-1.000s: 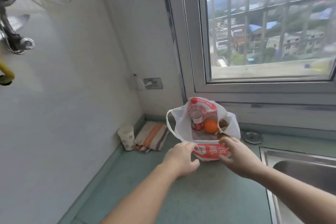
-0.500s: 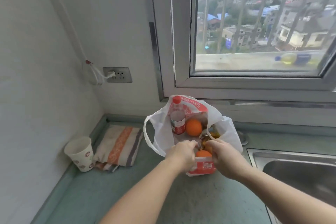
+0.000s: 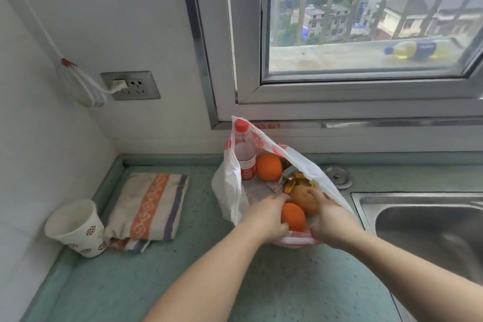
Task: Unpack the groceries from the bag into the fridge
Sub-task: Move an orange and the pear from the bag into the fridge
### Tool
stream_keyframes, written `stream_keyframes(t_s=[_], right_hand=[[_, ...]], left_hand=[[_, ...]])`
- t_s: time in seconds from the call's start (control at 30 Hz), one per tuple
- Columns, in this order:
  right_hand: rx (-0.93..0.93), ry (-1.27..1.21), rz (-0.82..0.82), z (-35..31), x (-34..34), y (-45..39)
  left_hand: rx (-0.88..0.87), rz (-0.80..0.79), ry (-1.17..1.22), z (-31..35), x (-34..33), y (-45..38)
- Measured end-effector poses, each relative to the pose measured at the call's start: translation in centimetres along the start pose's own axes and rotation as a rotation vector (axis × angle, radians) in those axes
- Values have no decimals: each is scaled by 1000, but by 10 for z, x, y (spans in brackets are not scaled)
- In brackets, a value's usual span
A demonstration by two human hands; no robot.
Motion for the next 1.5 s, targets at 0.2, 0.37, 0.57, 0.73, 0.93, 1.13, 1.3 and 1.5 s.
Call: stream_keyframes(t_s=[0.2, 0.37, 0.57, 0.73, 0.93, 1.13, 1.3, 1.5], right_hand=[[-13, 3, 16, 10, -3, -17], [140, 182, 55, 7, -11, -42], [61, 9, -63, 13, -26, -72], [63, 51, -51, 19, -31, -79], [73, -72, -84, 15, -34, -81], [-22, -337, -39, 28, -37, -55], [-178, -558, -134, 37, -28, -33], [-230, -1107, -250, 19, 24, -8]], left_hand=[[-82, 29, -52, 17, -9, -24], [-78, -15, -21, 14, -19, -34], [-15, -29, -84, 4, -46, -36], [3, 6, -163, -3, -61, -41], [10, 48, -168, -9, -64, -44], [0, 117, -71, -26, -56, -20], [53, 165, -41, -31, -41, 5], [164, 314, 82, -22, -7, 38]])
Point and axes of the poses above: each hand's wrist, its own y-axis away from the middle knuckle, its own x-axis out of the back of the hand, z = x × y, the point moved 5 cm from there along -y, towards the middle knuckle, and after that the axes turned 5 degrees about -x, right-handed, at the moved point
